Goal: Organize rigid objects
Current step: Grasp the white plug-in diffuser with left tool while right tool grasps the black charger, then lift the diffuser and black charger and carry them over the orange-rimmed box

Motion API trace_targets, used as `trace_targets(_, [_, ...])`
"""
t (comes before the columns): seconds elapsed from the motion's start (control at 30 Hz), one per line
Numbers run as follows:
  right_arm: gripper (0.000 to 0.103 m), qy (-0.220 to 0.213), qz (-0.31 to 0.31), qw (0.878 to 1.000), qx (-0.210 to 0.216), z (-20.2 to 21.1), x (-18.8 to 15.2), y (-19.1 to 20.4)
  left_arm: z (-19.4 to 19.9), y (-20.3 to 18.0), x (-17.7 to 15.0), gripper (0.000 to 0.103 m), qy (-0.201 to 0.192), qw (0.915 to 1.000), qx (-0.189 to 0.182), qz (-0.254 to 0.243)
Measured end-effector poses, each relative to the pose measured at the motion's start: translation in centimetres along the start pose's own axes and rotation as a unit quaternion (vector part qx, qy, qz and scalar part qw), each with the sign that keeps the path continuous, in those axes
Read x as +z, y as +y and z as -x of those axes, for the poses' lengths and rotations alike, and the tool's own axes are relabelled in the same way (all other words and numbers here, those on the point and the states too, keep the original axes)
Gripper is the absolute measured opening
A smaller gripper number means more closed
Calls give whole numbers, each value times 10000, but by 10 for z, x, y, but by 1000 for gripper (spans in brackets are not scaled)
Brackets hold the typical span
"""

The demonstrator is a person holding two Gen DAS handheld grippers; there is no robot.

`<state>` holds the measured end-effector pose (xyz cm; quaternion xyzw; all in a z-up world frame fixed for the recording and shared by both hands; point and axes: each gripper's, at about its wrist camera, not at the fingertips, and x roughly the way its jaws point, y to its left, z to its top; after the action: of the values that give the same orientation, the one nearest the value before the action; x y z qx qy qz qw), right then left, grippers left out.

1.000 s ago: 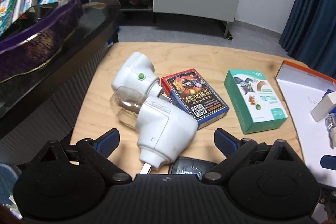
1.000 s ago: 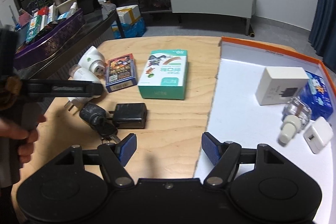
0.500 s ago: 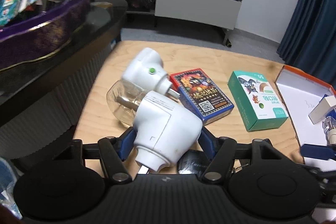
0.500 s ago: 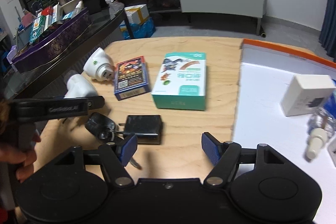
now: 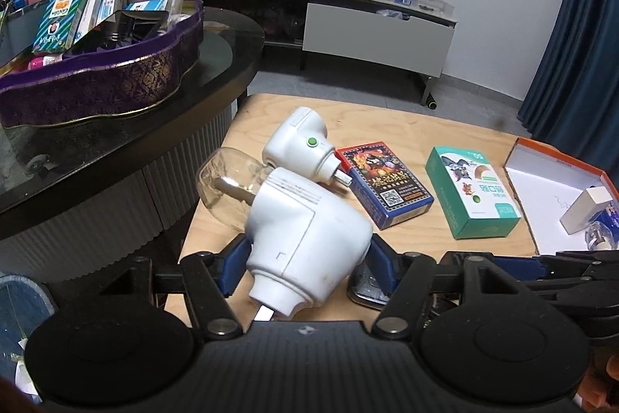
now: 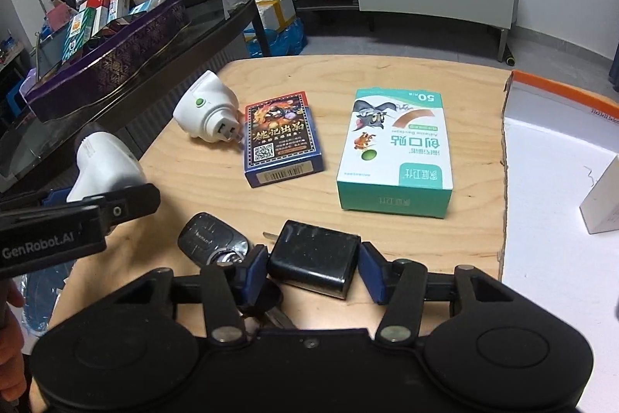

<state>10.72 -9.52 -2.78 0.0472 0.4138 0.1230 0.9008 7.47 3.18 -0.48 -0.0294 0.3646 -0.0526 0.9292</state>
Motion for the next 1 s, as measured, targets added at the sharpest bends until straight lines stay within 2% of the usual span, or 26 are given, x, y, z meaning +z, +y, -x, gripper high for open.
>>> trace_targets(0.27, [56,-267,45,9996,-72,36,-3,-4,16,-13,-6,66,-58,9999,-122,-64])
trace_targets(0.53, [56,-359,67,9992,-158,74,-28,-18,36,-28,-15,66,-102,9994,-278,-180])
trace_targets(0.77, [56,-701,-218,9969,-276,115,-37,-35,50,-52,-20,66,-125,9985,-461,-282])
trace_targets(1.0, [56,-1008,-471,9904,-825,164,-49,-67,67,-97,-25,66,-120,9951,-839,-510])
